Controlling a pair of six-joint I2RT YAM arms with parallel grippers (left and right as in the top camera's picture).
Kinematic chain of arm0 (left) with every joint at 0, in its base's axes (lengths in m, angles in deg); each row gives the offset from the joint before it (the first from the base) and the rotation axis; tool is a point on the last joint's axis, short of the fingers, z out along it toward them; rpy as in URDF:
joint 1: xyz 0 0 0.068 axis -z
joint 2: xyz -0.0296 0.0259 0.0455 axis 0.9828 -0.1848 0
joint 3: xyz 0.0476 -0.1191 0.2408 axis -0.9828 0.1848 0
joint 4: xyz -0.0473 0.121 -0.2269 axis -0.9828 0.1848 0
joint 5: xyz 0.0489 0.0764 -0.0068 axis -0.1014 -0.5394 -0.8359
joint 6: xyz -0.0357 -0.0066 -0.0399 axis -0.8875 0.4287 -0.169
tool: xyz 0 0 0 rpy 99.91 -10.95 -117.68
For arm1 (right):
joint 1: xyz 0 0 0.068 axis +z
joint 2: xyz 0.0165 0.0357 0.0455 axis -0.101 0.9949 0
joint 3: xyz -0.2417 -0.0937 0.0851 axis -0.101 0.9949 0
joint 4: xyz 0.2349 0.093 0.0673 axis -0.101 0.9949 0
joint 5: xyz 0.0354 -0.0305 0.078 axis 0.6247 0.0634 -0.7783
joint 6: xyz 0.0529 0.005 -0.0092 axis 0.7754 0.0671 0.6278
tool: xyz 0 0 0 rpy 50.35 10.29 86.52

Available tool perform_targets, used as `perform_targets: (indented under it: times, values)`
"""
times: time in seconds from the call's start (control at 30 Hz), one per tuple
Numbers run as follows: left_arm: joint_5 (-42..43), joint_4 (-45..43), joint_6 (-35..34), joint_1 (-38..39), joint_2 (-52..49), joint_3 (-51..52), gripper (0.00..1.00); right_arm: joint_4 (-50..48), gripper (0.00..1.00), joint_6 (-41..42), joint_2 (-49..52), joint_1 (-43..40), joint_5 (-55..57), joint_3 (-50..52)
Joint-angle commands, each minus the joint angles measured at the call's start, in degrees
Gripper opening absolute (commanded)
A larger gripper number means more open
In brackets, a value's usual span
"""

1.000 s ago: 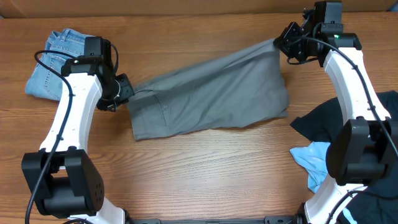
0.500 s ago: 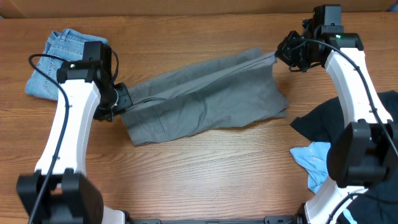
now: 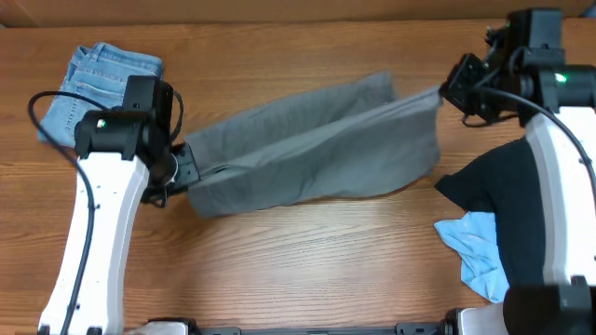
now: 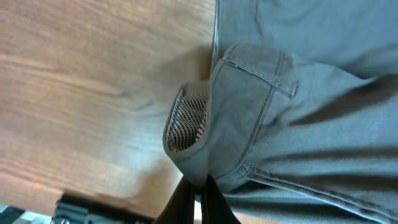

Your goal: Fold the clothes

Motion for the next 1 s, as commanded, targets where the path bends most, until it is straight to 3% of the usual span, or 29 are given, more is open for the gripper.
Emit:
perform_targets:
  times: [0.0, 0.13, 0.33, 0.63, 0.97]
  values:
    - [-6.05, 3.74, -2.1, 1.88, 5.92, 0.5, 0.04, 1.53, 0.04, -0.39, -5.29, -2.56, 7.89, -1.73]
    - [-6.03, 3.8, -2.19, 3.06, 6.91, 0.76, 0.04, 1.29, 0.04, -0.39, -5.55, -2.54, 8.04, -1.7]
    - [-6.27, -3.61, -2.54, 3.04, 2.56, 5.53, 0.04, -4.98, 0.04, -0.35, 1.14, -2.54, 6.67, -1.68]
    - [-12.48, -17.09, -2.56, 2.93, -9.77, 8.37, 0.04, -22.12, 0.04, -0.85, 15.02, -2.47, 3.3, -1.68]
    - [-13.97, -18.08, -2.58, 2.93, -13.99, 8.31, 0.04, -24.2, 0.04, -1.05, 18.23, -2.49, 1.18, -2.03]
